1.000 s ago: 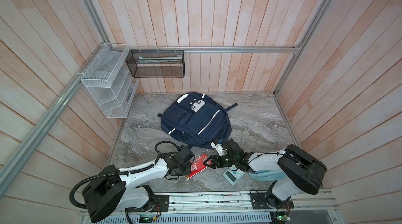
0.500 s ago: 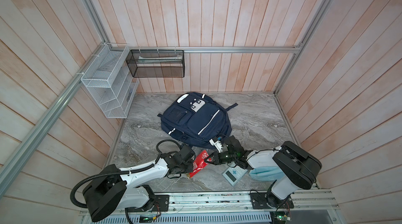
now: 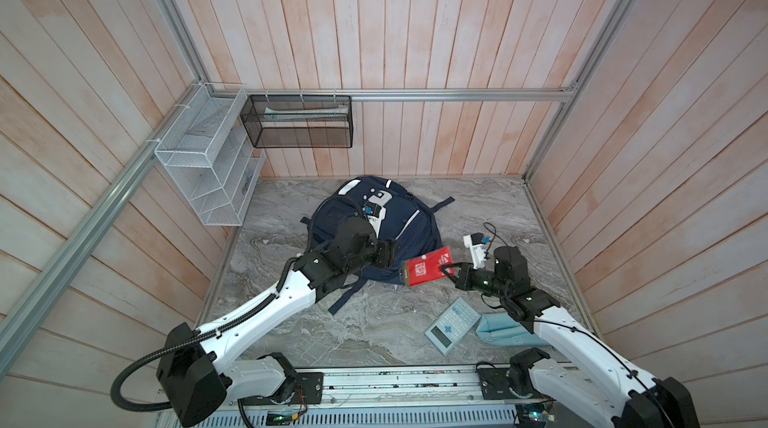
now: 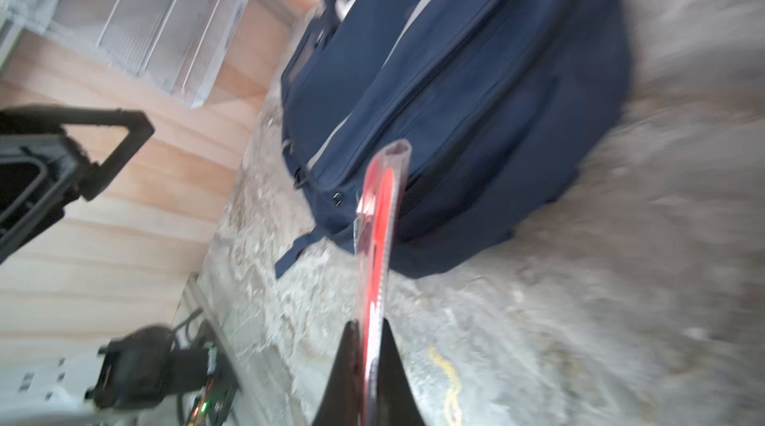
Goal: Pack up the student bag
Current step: 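Grasp and lift the red pouch with the right gripper while left grips backpack, then insert the red pouch into the backpack with right gripper while left holds it open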
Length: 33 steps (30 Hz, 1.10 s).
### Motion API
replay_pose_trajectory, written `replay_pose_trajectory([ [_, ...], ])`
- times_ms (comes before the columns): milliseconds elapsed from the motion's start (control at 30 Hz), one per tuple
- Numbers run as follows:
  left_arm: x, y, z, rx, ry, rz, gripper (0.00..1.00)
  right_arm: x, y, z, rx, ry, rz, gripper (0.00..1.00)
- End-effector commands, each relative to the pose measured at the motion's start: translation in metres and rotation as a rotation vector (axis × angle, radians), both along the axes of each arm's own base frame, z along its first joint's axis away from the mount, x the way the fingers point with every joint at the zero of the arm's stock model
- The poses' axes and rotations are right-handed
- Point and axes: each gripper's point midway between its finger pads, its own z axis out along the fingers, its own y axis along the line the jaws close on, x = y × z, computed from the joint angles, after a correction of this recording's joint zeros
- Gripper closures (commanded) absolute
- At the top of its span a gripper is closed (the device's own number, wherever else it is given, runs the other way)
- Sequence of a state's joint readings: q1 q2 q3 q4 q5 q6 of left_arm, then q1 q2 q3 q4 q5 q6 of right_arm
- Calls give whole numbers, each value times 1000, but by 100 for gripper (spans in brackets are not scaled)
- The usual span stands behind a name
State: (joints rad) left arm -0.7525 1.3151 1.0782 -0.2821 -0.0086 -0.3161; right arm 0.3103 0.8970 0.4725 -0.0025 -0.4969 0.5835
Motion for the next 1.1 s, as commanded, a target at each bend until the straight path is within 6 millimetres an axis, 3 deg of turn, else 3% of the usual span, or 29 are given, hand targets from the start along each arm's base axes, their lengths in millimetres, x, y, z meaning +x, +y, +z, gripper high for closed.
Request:
replay_pose_trajectory([
  [0, 26, -19, -21, 158, -69, -115, 34, 20, -42, 11, -40, -18, -133, 100],
  [100, 47, -27, -48, 279, -58, -116, 29, 37, -70, 21, 4, -53, -221, 100],
  [200, 63, -31, -71, 355, -57, -103, 27, 45, -82, 27, 48, -72, -247, 100],
  [500, 81, -51, -123, 586, -66, -53, 25, 49, -81, 29, 63, -93, -230, 100],
  [567, 87, -53, -133, 605, -55, -52, 32, 50, -80, 29, 68, -96, -223, 100],
  [600, 91, -51, -137, 621, -44, -38, 43, 51, -79, 29, 69, -98, -216, 100],
  [633, 96, -49, -139, 630, -32, -24, 69, 51, -78, 30, 74, -104, -209, 100],
  [667, 100, -46, -136, 632, -30, -2, 90, 51, -76, 33, 85, -111, -198, 100],
  [700, 104, -43, -129, 627, -38, 23, 100, 50, -74, 34, 98, -116, -188, 100],
  [800, 108, -41, -90, 537, -67, 40, 100, 49, -62, 40, 162, -136, -151, 100],
  [933, 101, -45, -22, 294, -77, -9, 100, 54, -41, 46, 205, -154, -118, 100],
  [1067, 103, -31, 16, 140, -61, -2, 100, 64, -11, 47, 236, -150, -59, 100],
])
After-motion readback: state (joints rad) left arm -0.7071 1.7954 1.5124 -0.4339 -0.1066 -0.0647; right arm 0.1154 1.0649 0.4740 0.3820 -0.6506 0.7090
